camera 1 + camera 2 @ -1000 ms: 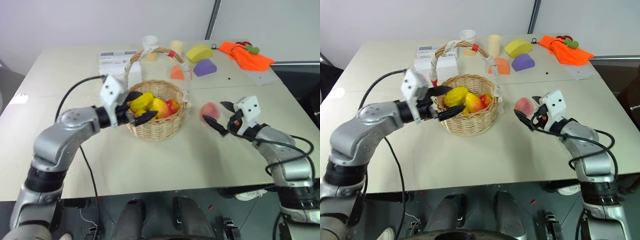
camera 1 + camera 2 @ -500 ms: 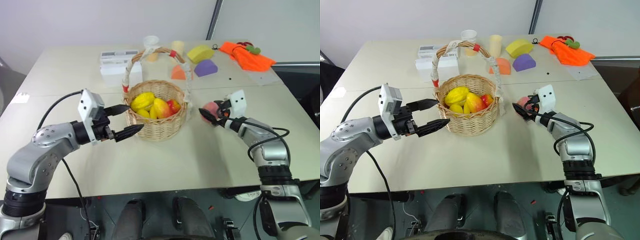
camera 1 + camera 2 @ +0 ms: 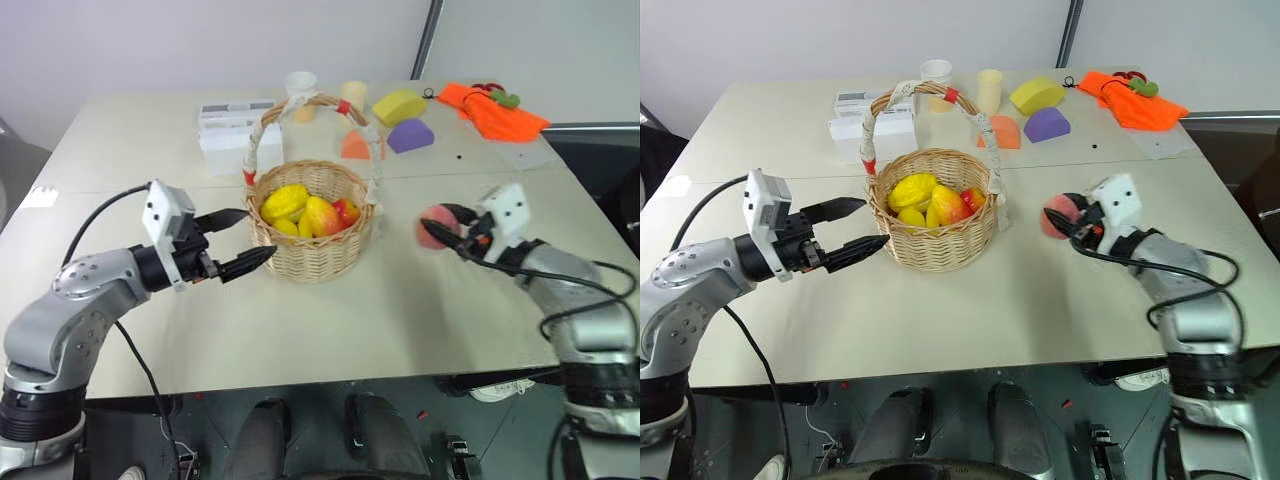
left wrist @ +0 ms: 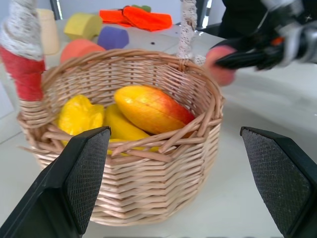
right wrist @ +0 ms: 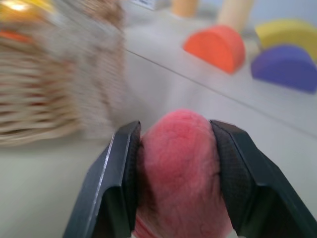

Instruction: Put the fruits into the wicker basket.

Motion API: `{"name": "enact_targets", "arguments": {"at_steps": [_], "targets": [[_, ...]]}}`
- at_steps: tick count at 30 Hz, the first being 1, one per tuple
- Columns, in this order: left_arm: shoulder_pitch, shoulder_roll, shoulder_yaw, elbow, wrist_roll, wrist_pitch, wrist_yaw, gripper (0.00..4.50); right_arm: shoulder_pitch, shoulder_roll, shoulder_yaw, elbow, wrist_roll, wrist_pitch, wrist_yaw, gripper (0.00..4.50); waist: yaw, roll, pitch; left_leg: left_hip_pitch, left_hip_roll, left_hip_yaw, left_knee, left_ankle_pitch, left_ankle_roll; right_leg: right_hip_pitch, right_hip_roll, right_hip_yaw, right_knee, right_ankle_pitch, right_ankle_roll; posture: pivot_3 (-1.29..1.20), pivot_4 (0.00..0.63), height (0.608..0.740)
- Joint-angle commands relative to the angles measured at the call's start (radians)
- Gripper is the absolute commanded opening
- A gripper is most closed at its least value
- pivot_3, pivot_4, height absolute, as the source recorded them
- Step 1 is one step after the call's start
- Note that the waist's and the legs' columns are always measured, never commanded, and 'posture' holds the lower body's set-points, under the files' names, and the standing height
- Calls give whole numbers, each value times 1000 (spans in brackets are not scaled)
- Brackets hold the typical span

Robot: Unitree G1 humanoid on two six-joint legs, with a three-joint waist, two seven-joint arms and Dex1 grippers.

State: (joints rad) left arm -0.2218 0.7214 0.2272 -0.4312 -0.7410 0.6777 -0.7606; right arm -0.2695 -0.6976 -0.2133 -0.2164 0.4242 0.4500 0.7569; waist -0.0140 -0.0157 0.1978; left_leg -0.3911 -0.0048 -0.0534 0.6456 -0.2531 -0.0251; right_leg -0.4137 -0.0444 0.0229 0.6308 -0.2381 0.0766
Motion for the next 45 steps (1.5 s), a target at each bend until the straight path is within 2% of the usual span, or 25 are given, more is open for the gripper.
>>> {"name": "enact_targets", "arguments": {"at_steps": [1, 4, 8, 13, 16, 18, 23, 30, 35, 39, 42, 45], "targets": [[27, 10, 54, 36, 25, -65, -26, 4500, -30, -56, -80, -218, 261, 145, 83, 1885, -5, 0, 0, 0, 0, 0, 0, 0, 0, 0, 0, 0, 0, 0, 0, 0, 150, 740], [40, 2, 60, 76, 44, -109, -42, 4500, -141, -4, 20, -293, 313, 221, 10, 1885, -8, 0, 0, 2, 2, 0, 0, 0, 0, 0, 2, 0, 0, 1, -1, 0, 150, 740], [52, -15, 63, 92, 49, -142, -48, 4500, -325, 162, 261, -219, 91, 204, -176, 1885, -6, -1, 0, 2, 3, 0, 0, 0, 0, -1, 2, 0, 0, 1, -2, 0, 150, 740], [66, -23, 70, 80, 51, -150, -36, 4500, -439, 353, 374, -66, -43, 195, -323, 1885, 4, -1, 0, -9, 1, -1, 0, 1, -2, -11, 0, -1, 1, 3, -4, 0, 150, 740], [78, -32, 78, 63, 47, -150, -22, 4500, -447, 377, 428, -50, -102, 162, -313, 3063, 3, -1, 0, -17, 0, -2, 1, 2, -4, -18, -3, -1, 1, 6, 1, 0, 150, 740], [86, -34, 83, 52, 43, -149, -15, 4500, -439, 368, 415, -71, -111, 138, -300, 4109, 3, -1, 0, -17, -1, -2, 1, 2, -4, -18, -4, -1, 0, 8, 5, 0, 150, 740], [103, -35, 105, 36, 32, -147, -4, 4500, -374, 280, 273, -168, -19, 118, -203, 4109, 4, -1, 0, -17, -1, -2, 1, 2, -4, -18, -3, -1, 0, 8, 5, 0, 150, 740], [80, -53, 97, 52, 29, -158, -6, 4500, -247, 182, 120, -233, 76, 144, -152, 4109, -2, -1, 0, -15, 0, 0, 2, 2, -3, -15, -1, -1, 1, 6, 2, 0, 150, 740], [52, -58, 84, 69, 30, -160, -21, 4500, -266, 205, 146, -123, -4, 135, -233, 4109, -4, -1, -1, -13, 0, 1, 2, 2, -3, -15, 1, -1, 1, 8, 4, 0, 150, 740], [40, -64, 71, 73, 34, -163, -24, 4500, -338, 298, 183, 25, -47, 102, -284, 4109, -6, -1, -1, -13, 0, 1, 2, 2, -3, -15, 2, -1, 2, 8, 3, 0, 150, 740], [40, -68, 70, 65, 36, -166, -20, 4500, -363, 332, 185, 80, -56, 113, -299, 3282, -4, -1, -1, -13, 1, 1, 2, 2, -3, -15, 2, -1, 2, 8, 4, 0, 150, 740], [53, -74, 74, 47, 32, -164, -13, 4500, -363, 345, 145, 64, -22, 128, -311, 1727, 3, -1, 0, -14, 1, -1, 2, 2, -3, -15, 1, -1, 2, 8, 4, 0, 150, 740]]}}
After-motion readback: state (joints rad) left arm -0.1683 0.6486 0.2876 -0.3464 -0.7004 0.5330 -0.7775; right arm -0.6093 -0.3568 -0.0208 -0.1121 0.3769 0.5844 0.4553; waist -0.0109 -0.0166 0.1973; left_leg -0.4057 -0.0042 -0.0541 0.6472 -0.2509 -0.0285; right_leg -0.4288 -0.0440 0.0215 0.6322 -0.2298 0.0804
